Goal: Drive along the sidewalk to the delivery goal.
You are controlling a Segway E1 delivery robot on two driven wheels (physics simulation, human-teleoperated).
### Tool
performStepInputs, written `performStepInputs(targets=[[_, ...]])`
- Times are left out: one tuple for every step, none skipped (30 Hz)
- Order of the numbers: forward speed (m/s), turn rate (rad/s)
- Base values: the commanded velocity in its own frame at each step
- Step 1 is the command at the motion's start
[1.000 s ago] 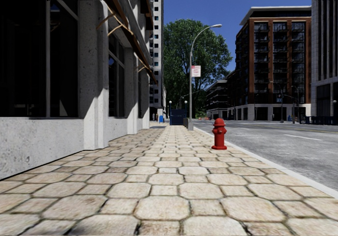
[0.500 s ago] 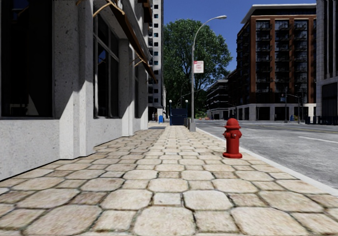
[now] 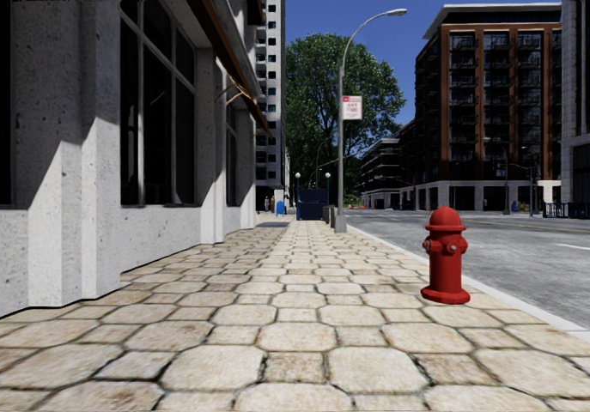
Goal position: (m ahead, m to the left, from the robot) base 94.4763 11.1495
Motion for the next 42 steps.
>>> performStepInputs(targets=[[2.00,0.00],[2.00,0.00],[2.00,0.00],[2.00,0.00],[2.00,0.00],[2.00,0.00],[2.00,0.00],[2.00,0.00],[2.00,0.00],[2.00,0.00],[2.00,0.00],[2.00,0.00],[2.00,0.00],[2.00,0.00],[2.00,0.00],[2.00,0.00],[2.00,0.00],[2.00,0.00],[2.00,0.00],[2.00,0.00],[2.00,0.00],[2.00,0.00],[2.00,0.00],[2.00,0.00],[2.00,0.00],[2.00,0.00],[2.00,0.00],[2.00,0.00],[2.00,0.00],[2.00,0.00],[2.00,0.00],[2.00,0.00],[2.00,0.00],[2.00,0.00],[2.00,0.00],[2.00,0.00],[2.00,0.00],[2.00,0.00],[2.00,0.00],[2.00,0.00],[2.00,0.00],[2.00,0.00]])
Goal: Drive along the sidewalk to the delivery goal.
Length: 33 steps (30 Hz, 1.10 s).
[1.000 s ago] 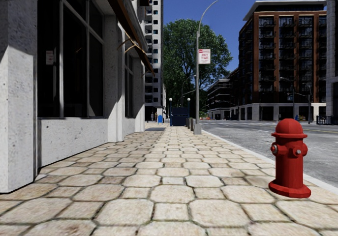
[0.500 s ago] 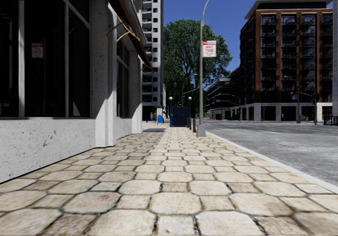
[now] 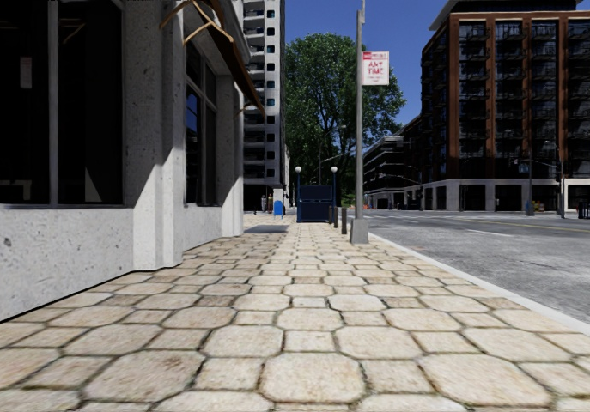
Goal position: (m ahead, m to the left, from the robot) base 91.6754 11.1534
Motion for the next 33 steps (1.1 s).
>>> performStepInputs(targets=[[2.00,0.00],[2.00,0.00],[2.00,0.00],[2.00,0.00],[2.00,0.00],[2.00,0.00],[2.00,0.00],[2.00,0.00],[2.00,0.00],[2.00,0.00],[2.00,0.00],[2.00,0.00],[2.00,0.00],[2.00,0.00],[2.00,0.00],[2.00,0.00],[2.00,0.00],[2.00,0.00],[2.00,0.00],[2.00,0.00],[2.00,0.00],[2.00,0.00],[2.00,0.00],[2.00,0.00],[2.00,0.00],[2.00,0.00],[2.00,0.00],[2.00,0.00],[2.00,0.00],[2.00,0.00],[2.00,0.00],[2.00,0.00],[2.00,0.00]])
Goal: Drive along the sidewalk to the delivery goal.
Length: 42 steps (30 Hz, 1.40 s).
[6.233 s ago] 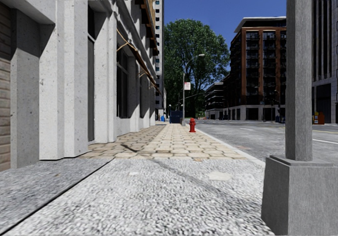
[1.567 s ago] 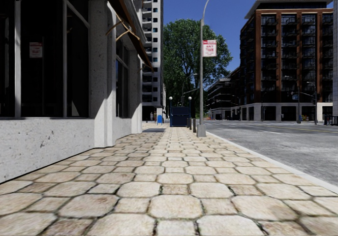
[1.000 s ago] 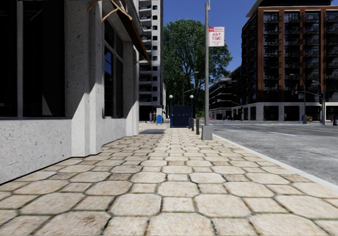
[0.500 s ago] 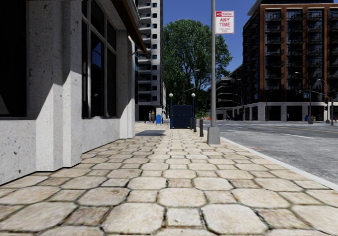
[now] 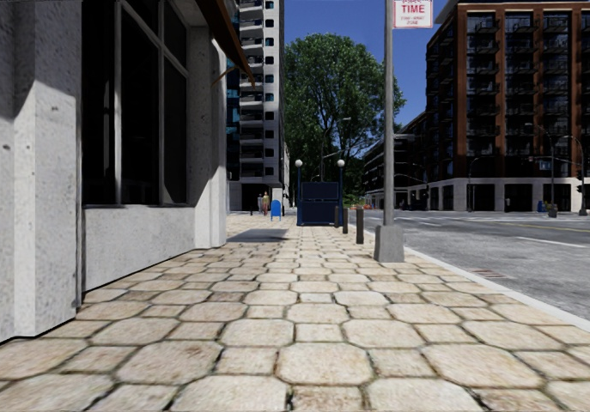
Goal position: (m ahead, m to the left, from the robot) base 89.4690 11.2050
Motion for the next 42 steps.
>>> performStepInputs(targets=[[2.00,0.00],[2.00,0.00],[2.00,0.00],[2.00,0.00],[2.00,0.00],[2.00,0.00],[2.00,0.00],[2.00,0.00],[2.00,0.00],[2.00,0.00],[2.00,0.00],[2.00,0.00],[2.00,0.00],[2.00,0.00],[2.00,0.00],[2.00,0.00],[2.00,0.00],[2.00,0.00],[2.00,0.00],[2.00,0.00],[2.00,0.00],[2.00,0.00],[2.00,0.00],[2.00,0.00],[2.00,0.00],[2.00,0.00],[2.00,0.00],[2.00,0.00],[2.00,0.00],[2.00,0.00],[2.00,0.00],[2.00,0.00],[2.00,0.00],[2.00,0.00],[2.00,0.00],[2.00,0.00],[2.00,0.00],[2.00,0.00],[2.00,0.00],[2.00,0.00],[2.00,0.00],[2.00,0.00]])
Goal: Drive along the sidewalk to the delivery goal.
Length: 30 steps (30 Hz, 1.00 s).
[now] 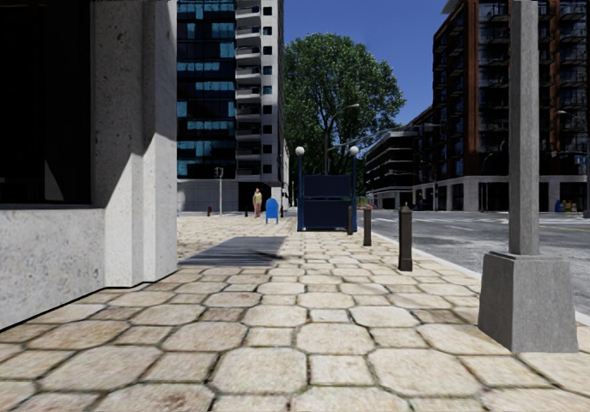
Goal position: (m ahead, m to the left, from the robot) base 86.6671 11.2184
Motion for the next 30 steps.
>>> performStepInputs(targets=[[2.00,0.00],[2.00,0.00],[2.00,0.00],[2.00,0.00],[2.00,0.00],[2.00,0.00],[2.00,0.00],[2.00,0.00],[2.00,0.00],[2.00,0.00],[2.00,0.00],[2.00,0.00],[2.00,0.00],[2.00,0.00],[2.00,0.00],[2.00,0.00],[2.00,0.00],[2.00,0.00],[2.00,0.00],[2.00,0.00],[2.00,0.00],[2.00,0.00],[2.00,0.00],[2.00,0.00],[2.00,0.00],[2.00,0.00],[2.00,0.00],[2.00,0.00],[2.00,0.00],[2.00,0.00]])
